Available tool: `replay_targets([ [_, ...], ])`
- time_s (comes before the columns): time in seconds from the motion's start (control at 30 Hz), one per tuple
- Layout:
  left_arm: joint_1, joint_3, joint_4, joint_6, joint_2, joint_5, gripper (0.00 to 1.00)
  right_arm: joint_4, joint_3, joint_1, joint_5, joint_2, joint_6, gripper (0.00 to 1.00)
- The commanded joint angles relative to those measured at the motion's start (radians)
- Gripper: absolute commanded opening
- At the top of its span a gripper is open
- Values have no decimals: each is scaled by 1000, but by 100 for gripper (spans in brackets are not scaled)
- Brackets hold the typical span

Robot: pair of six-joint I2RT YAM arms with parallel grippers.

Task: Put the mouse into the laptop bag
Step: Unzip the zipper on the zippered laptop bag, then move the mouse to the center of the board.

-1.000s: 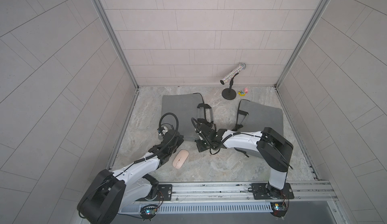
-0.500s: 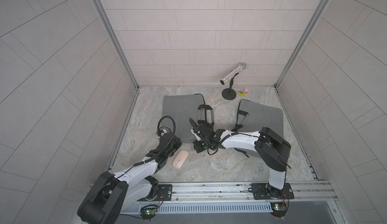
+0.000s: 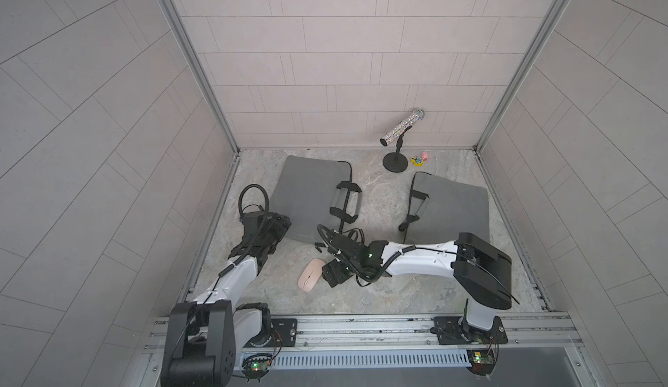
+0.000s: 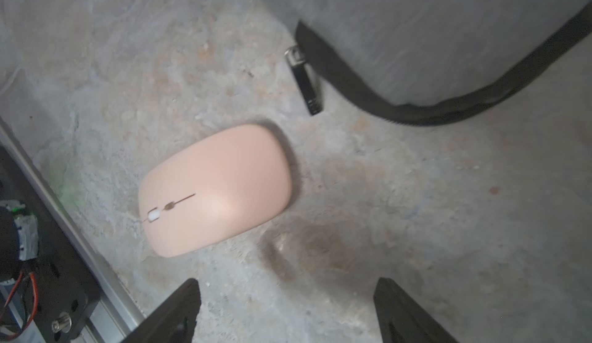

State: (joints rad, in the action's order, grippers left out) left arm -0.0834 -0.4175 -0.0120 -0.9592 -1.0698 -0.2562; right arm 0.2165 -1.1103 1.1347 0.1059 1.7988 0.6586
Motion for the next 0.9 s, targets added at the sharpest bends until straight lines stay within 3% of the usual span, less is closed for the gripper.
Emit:
replay_targets([
  [0.0, -53, -49, 234, 54, 98, 43, 91, 60, -28, 2, -96, -22, 17, 88],
  [0.07, -67, -80, 345, 65, 169, 84, 93, 100, -55, 20, -140, -23, 28, 90],
  [0.1, -75, -97, 400, 66, 208, 102, 93, 136, -80, 39, -180, -15, 42, 99],
  [0.23, -114, -184, 614, 66, 313, 176, 98, 211, -177, 109, -253, 50, 99, 100],
  [0.47, -180, -371, 896, 127, 198, 184, 99, 415, -429, 153, -399, 276, 162, 100],
  [0.63, -189, -401, 903, 146, 174, 149, 98, 490, -532, 155, -460, 394, 187, 100],
  [0.87, -189, -351, 823, 155, 244, 171, 98, 474, -403, 154, -505, 328, 204, 100],
])
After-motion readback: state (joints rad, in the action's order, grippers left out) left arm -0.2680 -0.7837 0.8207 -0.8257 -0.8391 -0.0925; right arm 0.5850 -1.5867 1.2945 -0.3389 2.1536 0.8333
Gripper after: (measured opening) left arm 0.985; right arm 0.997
